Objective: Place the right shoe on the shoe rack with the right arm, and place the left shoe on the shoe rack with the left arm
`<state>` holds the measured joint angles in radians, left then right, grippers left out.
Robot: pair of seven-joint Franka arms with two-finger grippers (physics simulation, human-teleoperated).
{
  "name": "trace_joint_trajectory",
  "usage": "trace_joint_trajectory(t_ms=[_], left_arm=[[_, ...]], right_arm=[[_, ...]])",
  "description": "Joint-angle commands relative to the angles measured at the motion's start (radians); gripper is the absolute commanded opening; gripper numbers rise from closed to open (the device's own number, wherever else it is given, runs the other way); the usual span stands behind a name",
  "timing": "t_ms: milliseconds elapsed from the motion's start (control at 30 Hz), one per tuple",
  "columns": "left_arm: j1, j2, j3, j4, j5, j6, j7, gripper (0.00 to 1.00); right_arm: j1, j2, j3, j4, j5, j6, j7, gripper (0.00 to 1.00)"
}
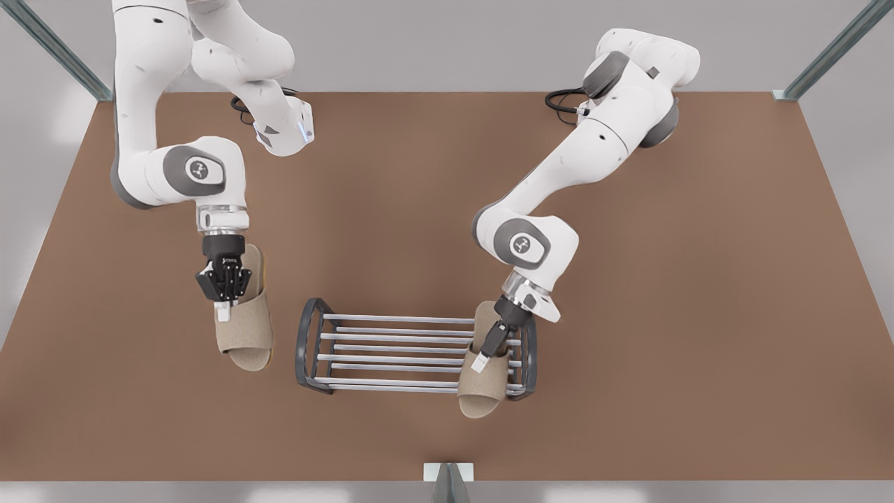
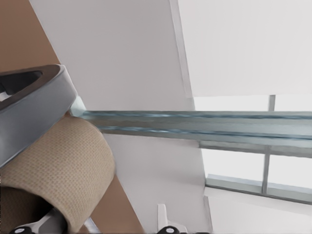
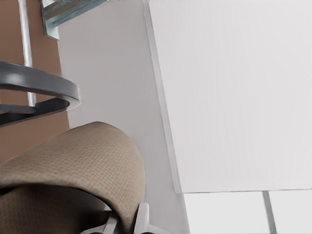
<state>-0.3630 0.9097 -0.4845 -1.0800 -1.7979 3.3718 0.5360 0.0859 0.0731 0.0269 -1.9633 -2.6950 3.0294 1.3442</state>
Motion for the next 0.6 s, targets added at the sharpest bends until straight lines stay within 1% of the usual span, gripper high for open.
trace_joint_trajectory(t_ms=[0,67,100,233,333,367,400,433,467,500,533,567], left_arm=[[-0.02,-0.002,0.017,-0.008,0.014,0.005,-0.091,1.0],[-0.027,-0.045,0.017,-0.089,0.009,0.055,-0.088,1.0],[-0.025,-0.08,0.017,-0.156,0.008,0.06,-0.088,1.0],[-0.02,-0.196,0.021,-0.333,0.0,0.06,-0.093,1.0],[-0.022,-0.486,0.02,-0.598,-0.119,0.11,-0.096,1.0],[-0.024,-0.601,0.021,-0.713,-0.12,0.12,-0.083,1.0],[-0.022,-0.722,0.046,-0.825,-0.121,0.12,-0.03,1.0],[-0.024,-0.799,0.099,-0.851,-0.121,0.12,0.005,1.0],[-0.024,-0.865,0.187,-0.862,-0.121,0.12,0.113,1.0],[-0.02,-0.894,0.27,-0.857,-0.12,0.11,0.205,1.0],[-0.02,-0.904,0.34,-0.856,-0.118,0.081,0.3,1.0],[-0.02,-0.908,0.446,-0.856,-0.112,-0.02,0.438,1.0]], right_arm=[[-0.02,-0.004,-0.005,0.033,0.009,0.081,0.053,0.21],[-0.029,0.091,-0.024,0.21,0.009,0.184,0.053,0.21],[-0.023,0.116,-0.025,0.241,0.014,0.189,0.056,0.21],[0.037,0.175,-0.035,0.313,0.053,0.189,0.062,0.21],[0.109,0.197,-0.038,0.331,0.132,0.187,0.069,0.21],[0.118,0.2,-0.038,0.34,0.155,0.187,0.069,0.21],[0.143,0.203,-0.038,0.342,0.158,0.183,0.072,0.21],[0.156,0.224,-0.038,0.357,0.164,0.178,0.073,0.21],[0.202,0.252,-0.061,0.38,0.191,0.175,0.073,0.21],[0.258,0.281,-0.107,0.412,0.219,0.175,0.073,0.21],[0.291,0.307,-0.125,0.432,0.244,0.175,0.073,0.21],[0.314,0.329,-0.128,0.454,0.257,0.166,0.073,0.21]])
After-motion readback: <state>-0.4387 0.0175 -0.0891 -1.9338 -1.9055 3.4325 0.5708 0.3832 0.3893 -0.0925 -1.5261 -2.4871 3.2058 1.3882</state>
